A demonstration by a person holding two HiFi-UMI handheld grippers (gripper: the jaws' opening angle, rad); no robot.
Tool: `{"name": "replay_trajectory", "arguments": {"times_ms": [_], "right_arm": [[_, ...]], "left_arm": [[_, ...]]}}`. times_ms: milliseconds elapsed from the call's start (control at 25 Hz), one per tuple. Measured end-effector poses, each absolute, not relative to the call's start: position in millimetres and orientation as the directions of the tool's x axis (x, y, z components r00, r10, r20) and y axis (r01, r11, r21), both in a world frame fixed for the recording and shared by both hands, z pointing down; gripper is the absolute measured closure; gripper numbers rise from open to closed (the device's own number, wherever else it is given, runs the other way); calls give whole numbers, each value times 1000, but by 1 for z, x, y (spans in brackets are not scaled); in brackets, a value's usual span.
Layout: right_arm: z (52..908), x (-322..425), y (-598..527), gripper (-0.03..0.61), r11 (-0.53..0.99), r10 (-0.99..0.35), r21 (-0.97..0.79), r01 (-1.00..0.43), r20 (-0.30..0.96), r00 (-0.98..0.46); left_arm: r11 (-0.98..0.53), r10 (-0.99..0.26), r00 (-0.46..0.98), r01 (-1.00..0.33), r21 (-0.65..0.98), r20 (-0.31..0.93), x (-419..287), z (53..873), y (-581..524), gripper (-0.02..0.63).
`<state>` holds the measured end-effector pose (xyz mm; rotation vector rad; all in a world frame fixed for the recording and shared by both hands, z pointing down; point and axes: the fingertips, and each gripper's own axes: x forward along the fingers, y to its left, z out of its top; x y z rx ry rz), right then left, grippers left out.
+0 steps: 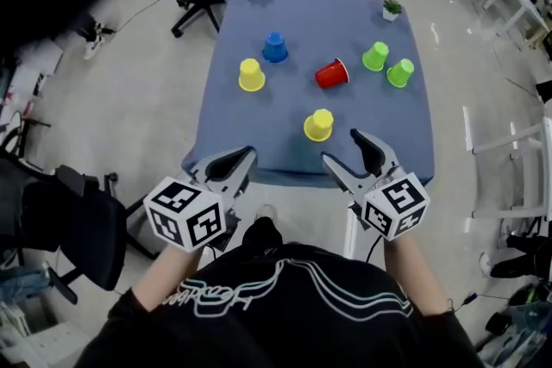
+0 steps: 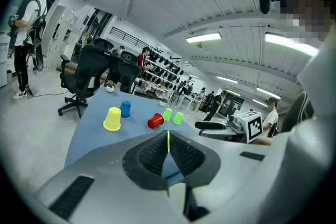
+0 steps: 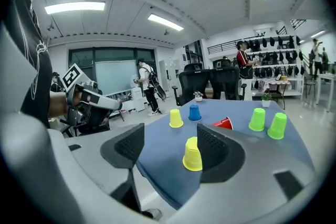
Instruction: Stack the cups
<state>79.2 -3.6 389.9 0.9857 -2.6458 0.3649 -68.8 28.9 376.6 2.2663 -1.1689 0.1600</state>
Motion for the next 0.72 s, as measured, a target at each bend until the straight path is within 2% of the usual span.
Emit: {"name": "replay_trajectory", "arguments": {"times_ms": [720], "right_arm": [[496, 70, -84, 267, 622, -657, -36, -782, 519, -546]], "left_arm": [[-459, -623, 656, -747, 481, 425, -109, 431, -58, 583]]}}
